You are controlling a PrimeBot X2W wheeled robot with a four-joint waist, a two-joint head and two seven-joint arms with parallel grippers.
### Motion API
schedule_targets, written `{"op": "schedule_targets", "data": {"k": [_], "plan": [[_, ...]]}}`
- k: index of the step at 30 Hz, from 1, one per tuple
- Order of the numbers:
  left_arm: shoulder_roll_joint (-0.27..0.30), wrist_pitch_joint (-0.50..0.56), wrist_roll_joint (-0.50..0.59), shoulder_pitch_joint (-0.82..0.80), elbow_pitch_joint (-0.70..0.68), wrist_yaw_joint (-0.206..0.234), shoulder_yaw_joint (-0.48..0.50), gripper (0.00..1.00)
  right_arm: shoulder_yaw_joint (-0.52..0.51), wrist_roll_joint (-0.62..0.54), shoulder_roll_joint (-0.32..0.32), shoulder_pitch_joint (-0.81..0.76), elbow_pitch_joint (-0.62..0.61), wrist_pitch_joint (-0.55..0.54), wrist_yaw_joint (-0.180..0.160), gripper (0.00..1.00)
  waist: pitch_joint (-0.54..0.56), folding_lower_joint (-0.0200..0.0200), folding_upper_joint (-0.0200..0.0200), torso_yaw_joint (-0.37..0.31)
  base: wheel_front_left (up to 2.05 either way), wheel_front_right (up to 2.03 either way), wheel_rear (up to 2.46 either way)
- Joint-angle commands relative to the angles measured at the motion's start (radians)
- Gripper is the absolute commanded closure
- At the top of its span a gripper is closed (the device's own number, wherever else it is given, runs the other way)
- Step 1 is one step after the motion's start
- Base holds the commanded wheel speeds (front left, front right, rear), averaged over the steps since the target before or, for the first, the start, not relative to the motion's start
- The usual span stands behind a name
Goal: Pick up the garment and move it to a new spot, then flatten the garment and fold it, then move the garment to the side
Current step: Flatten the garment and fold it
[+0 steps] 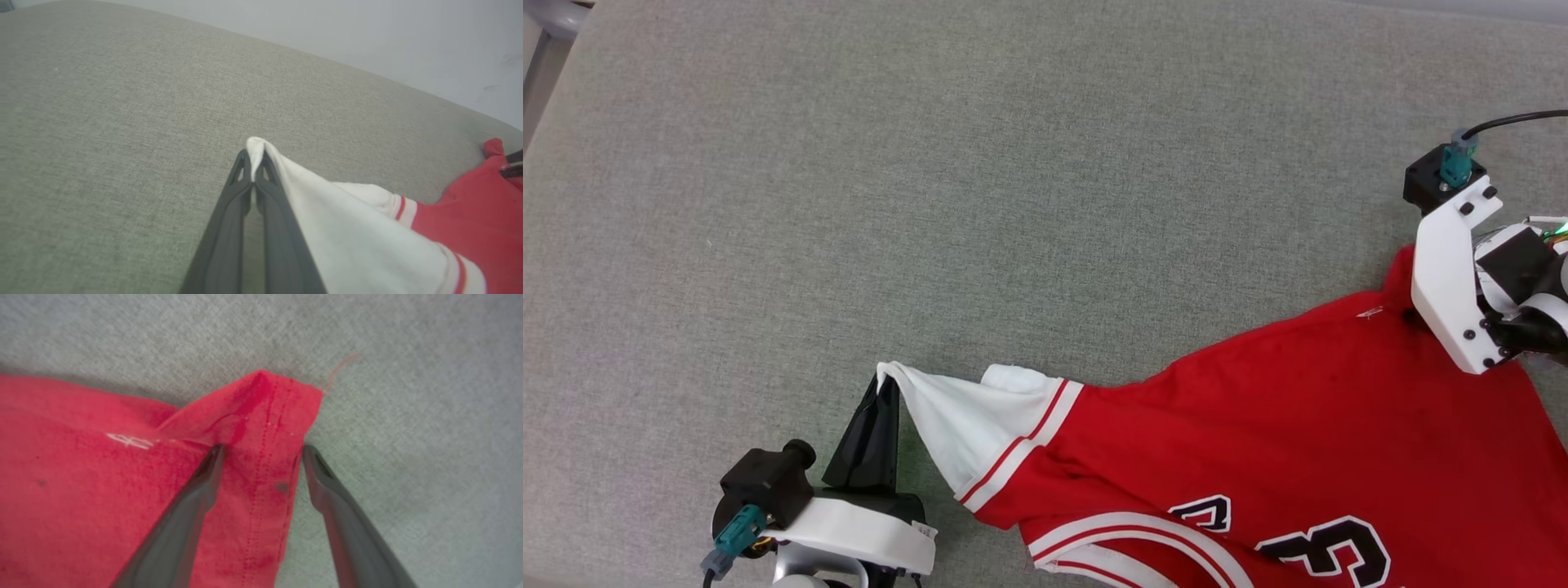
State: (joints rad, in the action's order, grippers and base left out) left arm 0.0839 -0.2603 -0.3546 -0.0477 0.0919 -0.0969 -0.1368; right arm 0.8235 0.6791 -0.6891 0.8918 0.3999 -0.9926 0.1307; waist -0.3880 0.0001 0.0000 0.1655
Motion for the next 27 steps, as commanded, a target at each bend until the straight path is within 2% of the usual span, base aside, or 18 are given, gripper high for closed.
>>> {"op": "schedule_targets", "data": {"k": [1, 4, 5, 6, 11, 16, 27], "plan": [[-0.002, -0.006, 0.008, -0.011, -0.003, -0.004, 0.002, 1.00, 0.045, 0.021, 0.007, -0.040, 0.034, 0.008, 0.000, 0.00, -0.002, -0.0001, 0.0000, 0.001, 0.00, 0.00, 0.00], [-0.004, -0.006, 0.010, -0.012, -0.002, -0.005, 0.008, 1.00, 0.084, 0.044, -0.004, -0.034, 0.064, 0.027, 0.000, 0.00, -0.003, -0.0001, 0.0000, 0.000, 0.00, 0.00, 0.00], [-0.005, -0.006, 0.012, -0.012, -0.002, -0.006, 0.009, 1.00, 0.094, 0.046, -0.008, -0.027, 0.071, 0.042, 0.000, 0.65, -0.003, -0.0001, 0.0000, 0.000, 0.00, 0.00, 0.00], [-0.006, -0.006, 0.014, -0.012, -0.002, -0.007, 0.011, 1.00, 0.104, 0.049, -0.009, -0.019, 0.077, 0.053, 0.000, 1.00, -0.003, -0.0001, 0.0000, -0.001, 0.00, 0.00, 0.00], [-0.007, -0.006, 0.019, 0.000, 0.005, -0.008, 0.023, 1.00, 0.127, 0.072, -0.005, 0.032, 0.109, 0.126, -0.001, 1.00, 0.016, -0.0001, 0.0000, -0.012, 0.00, 0.00, 0.00], [0.000, -0.006, 0.024, 0.023, 0.012, -0.008, 0.036, 1.00, 0.114, 0.111, 0.004, 0.077, 0.108, 0.265, -0.001, 1.00, 0.062, -0.0001, 0.0000, -0.026, 0.00, 0.00, 0.00], [0.031, 0.000, 0.043, 0.091, -0.016, 0.018, 0.056, 1.00, 0.085, 0.187, -0.054, -0.011, 0.016, 0.553, -0.001, 1.00, 0.204, -0.0001, 0.0000, -0.074, 0.00, 0.00, 0.00]]}}
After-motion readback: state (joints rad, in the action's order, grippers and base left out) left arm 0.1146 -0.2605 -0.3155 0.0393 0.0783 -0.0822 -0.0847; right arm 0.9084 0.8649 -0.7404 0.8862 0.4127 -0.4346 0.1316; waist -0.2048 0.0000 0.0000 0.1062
